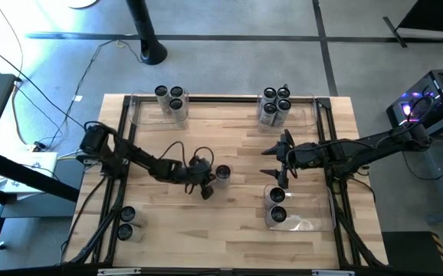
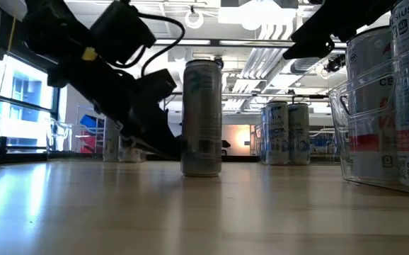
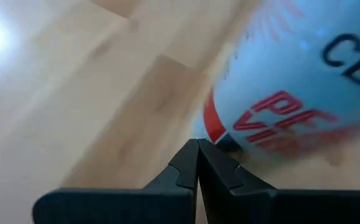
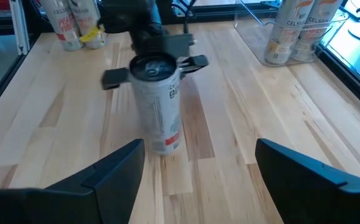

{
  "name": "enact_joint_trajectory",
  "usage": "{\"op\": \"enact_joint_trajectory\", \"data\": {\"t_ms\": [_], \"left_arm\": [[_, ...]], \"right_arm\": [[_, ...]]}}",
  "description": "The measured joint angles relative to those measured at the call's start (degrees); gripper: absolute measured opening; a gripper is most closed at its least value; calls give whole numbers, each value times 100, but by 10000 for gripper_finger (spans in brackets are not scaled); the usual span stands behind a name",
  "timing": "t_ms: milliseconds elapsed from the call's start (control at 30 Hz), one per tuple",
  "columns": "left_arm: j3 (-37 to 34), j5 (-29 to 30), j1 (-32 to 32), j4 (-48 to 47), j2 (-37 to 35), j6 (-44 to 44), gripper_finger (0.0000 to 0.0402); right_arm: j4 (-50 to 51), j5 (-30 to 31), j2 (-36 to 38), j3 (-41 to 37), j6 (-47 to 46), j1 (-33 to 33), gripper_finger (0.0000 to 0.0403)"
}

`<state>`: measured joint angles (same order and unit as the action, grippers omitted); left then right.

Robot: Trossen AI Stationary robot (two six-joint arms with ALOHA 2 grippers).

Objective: Sort soda cans
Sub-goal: Put the white-pink soda can into the bottom right transparent bin

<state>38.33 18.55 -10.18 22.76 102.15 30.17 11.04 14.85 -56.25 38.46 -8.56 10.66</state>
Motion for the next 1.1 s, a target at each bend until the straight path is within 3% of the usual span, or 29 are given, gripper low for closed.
{"op": "enact_joint_trajectory", "data": {"t_ms": [333,567,667,833,1100], "left_arm": [[2,174,-919,501,0,539,0],[-5,1273,-911,-978,23,1727,0],[-2,1542,-708,-854,28,1385,0],[-2,1537,-470,208,28,577,0],[-4,1212,-854,1064,28,383,0]], "right_arm": [[6,-2,-6,2,0,0,302],[-657,-196,-552,1,22,2,302],[-1264,-344,-1078,2,177,1,302],[-2339,-591,-1910,2,342,54,302],[-2014,-393,-2057,48,-50,160,302]]}}
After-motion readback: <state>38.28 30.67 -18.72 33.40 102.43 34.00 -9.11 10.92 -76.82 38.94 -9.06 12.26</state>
